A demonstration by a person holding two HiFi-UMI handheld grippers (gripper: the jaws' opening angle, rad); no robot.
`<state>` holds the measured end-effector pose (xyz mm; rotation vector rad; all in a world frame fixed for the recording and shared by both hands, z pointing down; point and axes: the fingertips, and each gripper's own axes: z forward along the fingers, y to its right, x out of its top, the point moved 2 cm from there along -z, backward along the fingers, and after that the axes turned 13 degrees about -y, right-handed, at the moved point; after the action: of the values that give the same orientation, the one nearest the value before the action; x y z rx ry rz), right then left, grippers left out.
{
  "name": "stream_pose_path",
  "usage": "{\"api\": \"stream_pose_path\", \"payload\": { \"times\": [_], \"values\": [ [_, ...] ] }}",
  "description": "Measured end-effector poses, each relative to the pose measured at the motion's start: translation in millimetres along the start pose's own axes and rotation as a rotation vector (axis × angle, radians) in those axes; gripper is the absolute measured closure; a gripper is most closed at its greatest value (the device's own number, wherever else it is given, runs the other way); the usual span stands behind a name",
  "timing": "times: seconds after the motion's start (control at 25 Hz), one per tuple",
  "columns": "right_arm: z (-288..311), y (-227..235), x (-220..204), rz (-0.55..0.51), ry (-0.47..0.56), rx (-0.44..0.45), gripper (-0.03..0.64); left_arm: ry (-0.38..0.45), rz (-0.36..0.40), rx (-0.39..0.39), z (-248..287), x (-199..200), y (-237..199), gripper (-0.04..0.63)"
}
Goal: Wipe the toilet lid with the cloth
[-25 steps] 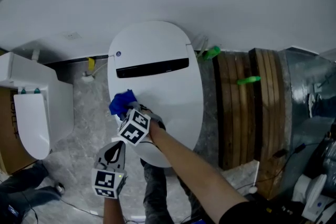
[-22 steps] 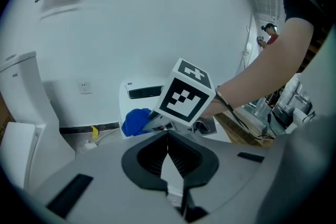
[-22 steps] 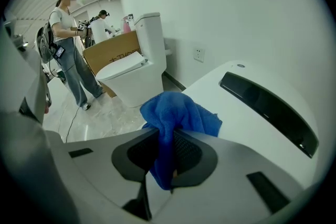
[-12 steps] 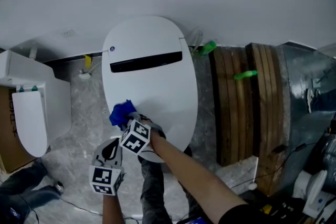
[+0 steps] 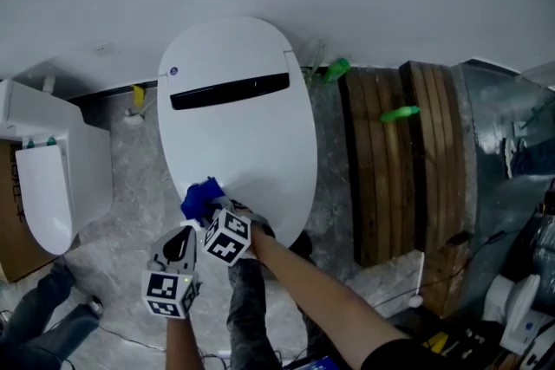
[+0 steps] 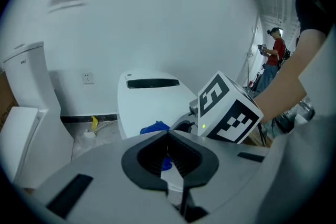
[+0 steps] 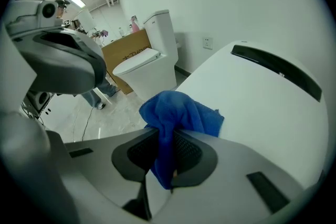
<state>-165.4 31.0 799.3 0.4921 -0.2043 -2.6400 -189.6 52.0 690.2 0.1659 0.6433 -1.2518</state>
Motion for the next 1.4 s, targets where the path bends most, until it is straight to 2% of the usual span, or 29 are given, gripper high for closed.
{"api": "stream_pose_path", "payload": {
  "times": [0.4, 0.92, 1.4],
  "values": [
    [-1, -24, -31, -0.021, -0.026, 0.036, 0.548, -0.007, -0.001, -0.009, 1, -11, 18, 0.584],
    [-4, -53, -80, 0.022, -0.047, 0.091, 0.548, 0.008, -0.014, -0.02, 6, -8, 34, 0.584],
    [-15, -55, -129, 0.059, -0.067, 0.11, 0.548, -0.008, 0.001, -0.038, 24, -5, 58, 0.584]
  ]
}}
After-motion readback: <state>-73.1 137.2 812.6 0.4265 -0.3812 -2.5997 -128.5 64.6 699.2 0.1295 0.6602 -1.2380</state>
